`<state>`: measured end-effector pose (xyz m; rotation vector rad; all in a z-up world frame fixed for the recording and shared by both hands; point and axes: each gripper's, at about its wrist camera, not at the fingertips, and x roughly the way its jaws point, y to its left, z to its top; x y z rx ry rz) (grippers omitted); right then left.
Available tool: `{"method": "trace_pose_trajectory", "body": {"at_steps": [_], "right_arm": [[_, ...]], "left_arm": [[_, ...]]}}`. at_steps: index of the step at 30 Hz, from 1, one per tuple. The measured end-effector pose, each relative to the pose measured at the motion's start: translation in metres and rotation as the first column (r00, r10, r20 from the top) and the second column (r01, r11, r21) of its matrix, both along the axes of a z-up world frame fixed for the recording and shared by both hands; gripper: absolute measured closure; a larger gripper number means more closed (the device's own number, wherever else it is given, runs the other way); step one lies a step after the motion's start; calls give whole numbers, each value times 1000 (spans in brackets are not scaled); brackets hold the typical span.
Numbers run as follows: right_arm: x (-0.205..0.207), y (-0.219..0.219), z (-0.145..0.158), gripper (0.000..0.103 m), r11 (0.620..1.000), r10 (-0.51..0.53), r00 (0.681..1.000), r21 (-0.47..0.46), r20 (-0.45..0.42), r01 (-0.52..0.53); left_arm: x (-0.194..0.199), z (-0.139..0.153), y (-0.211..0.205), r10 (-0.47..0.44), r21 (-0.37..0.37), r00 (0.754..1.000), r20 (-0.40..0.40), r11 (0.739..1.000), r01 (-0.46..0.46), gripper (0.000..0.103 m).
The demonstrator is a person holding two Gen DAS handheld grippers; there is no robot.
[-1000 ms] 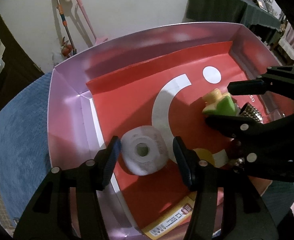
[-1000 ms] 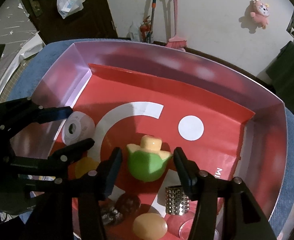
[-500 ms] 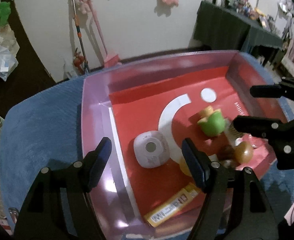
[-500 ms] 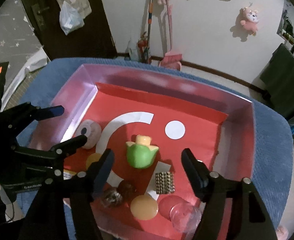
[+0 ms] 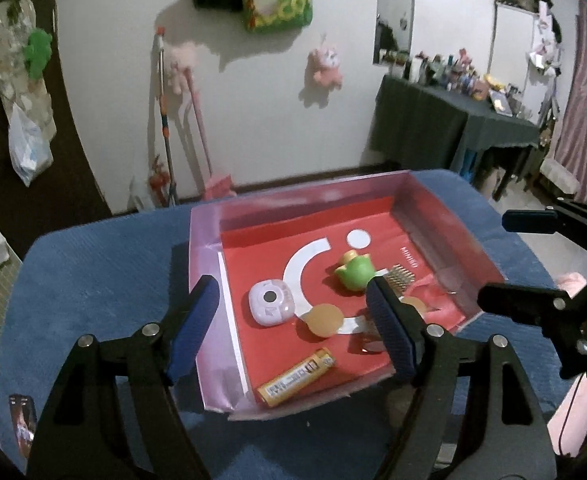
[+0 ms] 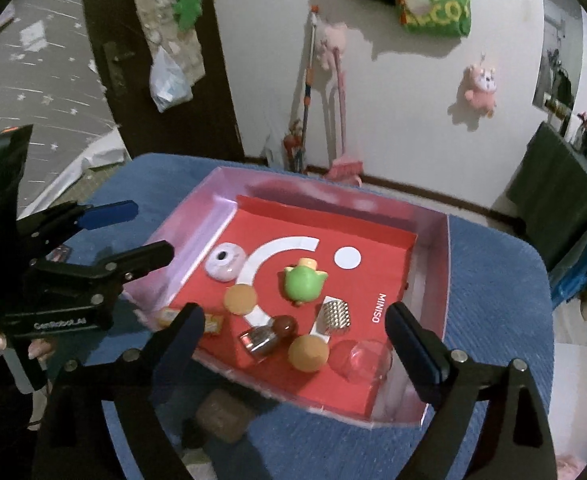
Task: Organize rigid objects
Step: 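Withdraw both tools from the box, then move the left tool toward the glass dropper bottle while the right tool approaches the eye shadow case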
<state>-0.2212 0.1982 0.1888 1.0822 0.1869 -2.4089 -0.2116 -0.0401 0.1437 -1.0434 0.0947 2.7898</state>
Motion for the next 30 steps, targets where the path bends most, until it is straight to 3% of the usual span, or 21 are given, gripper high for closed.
{"method": "trace_pose_trajectory", "body": {"at_steps": [3, 7, 16, 24, 30], "right_arm": [[27, 0, 8, 3, 1000, 5, 999, 1, -54, -5], [58, 8, 9, 2, 1000, -4, 995, -10, -98, 3], [111, 32, -12, 0, 994, -105, 983, -57, -148, 97], [137, 46, -59, 0, 980, -189, 973, -85, -136, 178], [139, 45, -100, 0, 976, -202, 977, -97, -67, 195]], "left_arm": [[24, 8, 4, -2, 11, 999, -44, 1000, 2, 17], [53, 12, 8, -3, 24, 996, -93, 1000, 5, 17], [107, -5, 8, 46, 67, 987, -156, 997, -36, 8], [130, -54, 8, 65, 96, 995, -80, 994, -58, 7], [133, -96, 3, 81, 137, 997, 19, 987, -83, 7]]}}
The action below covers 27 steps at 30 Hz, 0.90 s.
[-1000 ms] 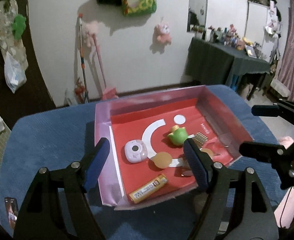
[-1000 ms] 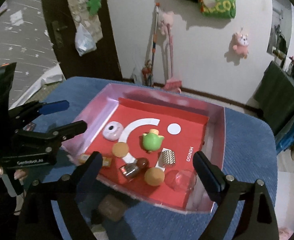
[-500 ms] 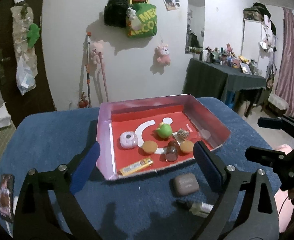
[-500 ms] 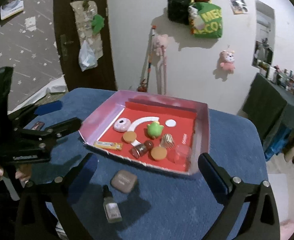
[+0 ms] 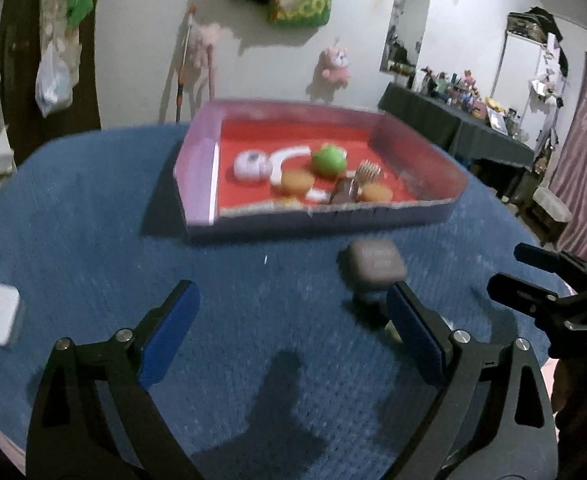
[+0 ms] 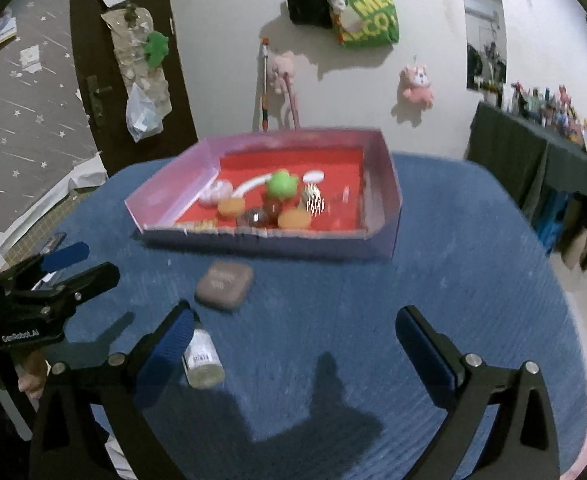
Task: Organize rigid objects
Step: 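Move the left tool toward the glass dropper bottle while the right tool approaches the eye shadow case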
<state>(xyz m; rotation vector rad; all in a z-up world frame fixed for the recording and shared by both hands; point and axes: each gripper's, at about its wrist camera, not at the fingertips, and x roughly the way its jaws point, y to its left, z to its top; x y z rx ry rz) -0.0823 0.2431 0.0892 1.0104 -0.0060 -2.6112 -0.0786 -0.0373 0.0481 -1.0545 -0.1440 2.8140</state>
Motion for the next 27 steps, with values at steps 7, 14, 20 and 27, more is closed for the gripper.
{"method": "trace_pose_trajectory", "body": {"at_steps": [7, 14, 20, 27], "right_arm": [[-2, -10, -17, 0, 1000, 27, 999, -14, 35, -27], [-5, -10, -21, 0, 1000, 19, 999, -25, 50, -18], [-7, 3, -20, 0, 1000, -14, 999, -27, 45, 15], [-10, 27, -19, 0, 997, -64, 997, -38, 47, 66]], "left_arm": [[0, -13, -9, 18, -5, 999, 36, 1000, -18, 7], [0, -12, -4, -5, 1, 999, 47, 1000, 5, 8], [2, -11, 11, -58, 43, 995, 78, 998, 54, 8], [0, -10, 47, -112, 52, 987, 111, 993, 107, 7]]}}
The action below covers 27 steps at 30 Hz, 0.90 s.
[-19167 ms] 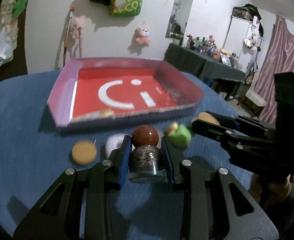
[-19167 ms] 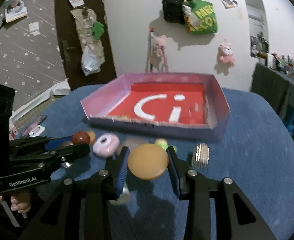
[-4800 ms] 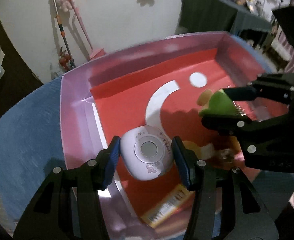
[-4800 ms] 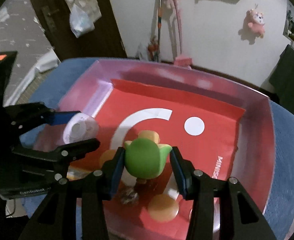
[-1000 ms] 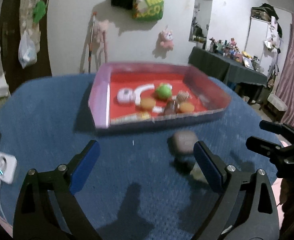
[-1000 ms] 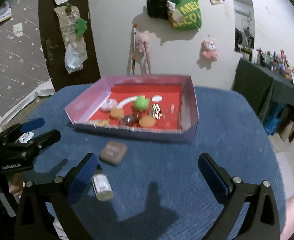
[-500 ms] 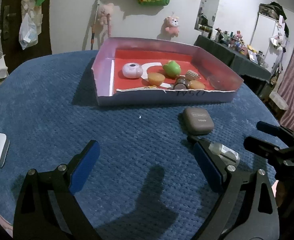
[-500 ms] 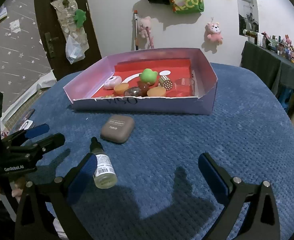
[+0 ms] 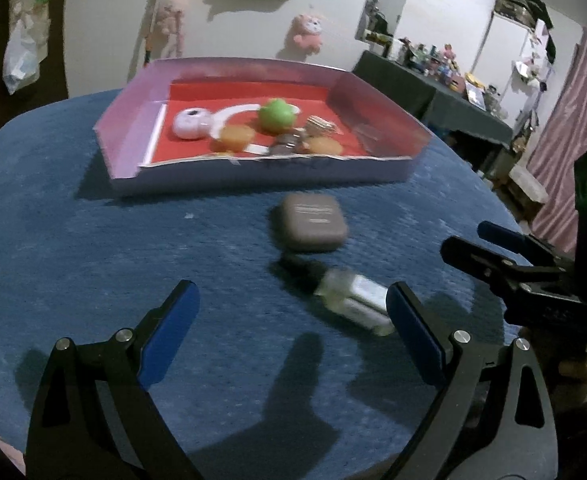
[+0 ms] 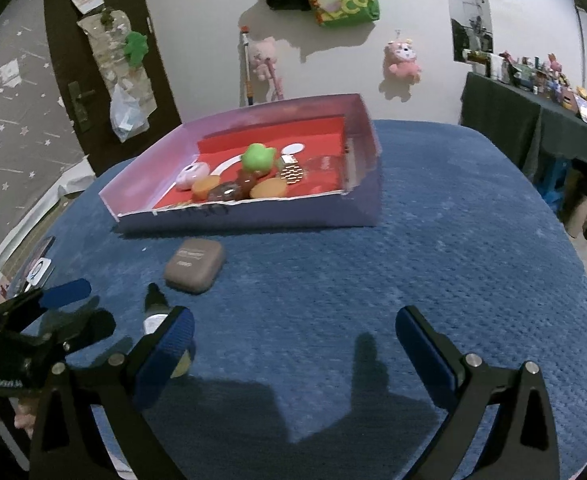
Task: Organize rigid objects
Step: 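Move the left tool toward the glass dropper bottle while the right tool approaches the eye shadow case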
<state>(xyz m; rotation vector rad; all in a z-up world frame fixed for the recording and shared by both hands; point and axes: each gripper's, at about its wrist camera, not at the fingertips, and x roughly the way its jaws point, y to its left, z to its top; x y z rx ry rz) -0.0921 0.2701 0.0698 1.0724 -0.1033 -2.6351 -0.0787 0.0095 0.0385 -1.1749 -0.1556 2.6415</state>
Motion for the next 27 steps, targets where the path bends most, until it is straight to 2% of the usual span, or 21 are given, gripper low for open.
{"method": "trace_pose_trajectory", "body": {"at_steps": [6, 10, 12, 13, 18, 27], "right_arm": [[3, 24, 0, 0, 999, -35, 999, -9, 5, 35], [4, 35, 0, 0, 999, -43, 999, -18, 7, 43], [4, 38, -1, 0, 999, -45, 999, -13, 8, 45], [3, 39, -2, 0, 999, -44, 999, -14, 9, 44], [-2, 35, -7, 0, 999, -27, 999, -29, 22, 28], [-13, 8, -12, 0, 999, 32, 999, -39, 30, -30]], "left_arm": [[-6, -9, 34, -33, -24, 998, 47, 999, 34, 7], [-12, -20, 43, -12, -43, 996, 87, 999, 16, 7], [-11, -24, 40, 9, -67, 997, 74, 998, -4, 8], [-9, -24, 37, 30, -94, 998, 60, 995, -25, 7], [-3, -24, 14, 25, -70, 998, 49, 997, -21, 6], [1, -16, -63, 157, -52, 987, 25, 986, -156, 6]]}}
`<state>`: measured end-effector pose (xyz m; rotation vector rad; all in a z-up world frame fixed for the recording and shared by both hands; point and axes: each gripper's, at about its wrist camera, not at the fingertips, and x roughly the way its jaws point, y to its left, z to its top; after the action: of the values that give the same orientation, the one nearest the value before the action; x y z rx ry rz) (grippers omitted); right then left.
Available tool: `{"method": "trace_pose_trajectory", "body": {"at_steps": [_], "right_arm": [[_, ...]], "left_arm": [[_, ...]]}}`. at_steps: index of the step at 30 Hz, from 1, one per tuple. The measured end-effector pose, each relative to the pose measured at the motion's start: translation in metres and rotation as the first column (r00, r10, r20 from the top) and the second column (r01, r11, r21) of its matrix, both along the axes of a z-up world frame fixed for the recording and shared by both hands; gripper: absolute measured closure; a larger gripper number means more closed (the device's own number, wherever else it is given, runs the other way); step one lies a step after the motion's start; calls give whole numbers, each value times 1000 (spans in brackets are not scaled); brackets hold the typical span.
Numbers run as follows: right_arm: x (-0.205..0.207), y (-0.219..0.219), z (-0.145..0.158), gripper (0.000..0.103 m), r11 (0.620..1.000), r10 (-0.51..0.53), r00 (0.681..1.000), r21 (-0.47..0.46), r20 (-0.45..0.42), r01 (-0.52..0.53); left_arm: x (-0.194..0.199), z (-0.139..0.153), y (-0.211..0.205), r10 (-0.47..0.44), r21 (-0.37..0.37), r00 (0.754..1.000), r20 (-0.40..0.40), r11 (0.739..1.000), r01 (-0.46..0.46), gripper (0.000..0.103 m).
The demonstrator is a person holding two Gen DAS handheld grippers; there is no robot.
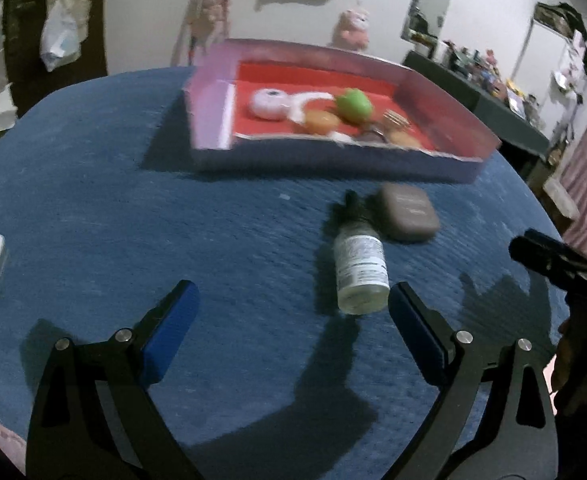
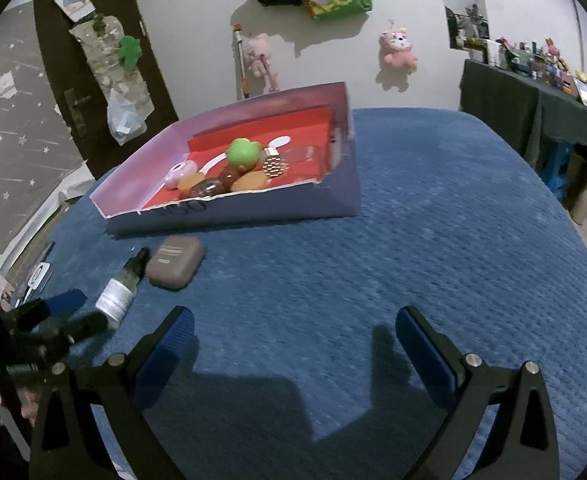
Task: Organize rigid objects
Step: 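Grasp the glass dropper bottle with the left tool while the right tool grasps the brown eye shadow case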
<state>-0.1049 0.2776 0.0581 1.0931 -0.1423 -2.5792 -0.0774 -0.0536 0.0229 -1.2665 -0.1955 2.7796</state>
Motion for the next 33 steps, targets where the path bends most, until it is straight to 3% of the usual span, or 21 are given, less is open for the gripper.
{"method": "trace_pose_trajectory", "body": {"at_steps": [4, 8, 13, 16, 21, 28, 33], "right_arm": [[-5, -15, 0, 0, 999, 32, 999, -3, 7, -32], [-10, -28, 1, 0, 994, 107, 994, -14, 10, -107], [-27, -51, 4, 0, 977, 210, 977, 38, 43, -212], [-35, -63, 6, 0, 972, 226, 972, 47, 70, -230], [-43, -76, 2, 0, 979, 198, 974, 23, 109, -202], [-45, -98, -8, 0, 994, 108, 987, 19, 122, -111], [-46, -113, -9, 9, 997, 45, 993, 65, 105, -52]], "left_arm": [[0, 5, -4, 13, -59, 1000, -19, 998, -14, 6], [-3, 8, 2, -37, -48, 999, -20, 998, 36, 6], [-17, 5, 19, -85, -89, 996, -14, 993, 84, 6], [-25, 2, 18, -68, -128, 998, -8, 990, 67, 8], [-32, 1, 1, -55, -109, 998, -13, 993, 53, 7], [-36, 6, -17, -78, -145, 996, -42, 987, 71, 7], [-34, 6, -16, -125, -176, 990, -61, 978, 113, 7]]}}
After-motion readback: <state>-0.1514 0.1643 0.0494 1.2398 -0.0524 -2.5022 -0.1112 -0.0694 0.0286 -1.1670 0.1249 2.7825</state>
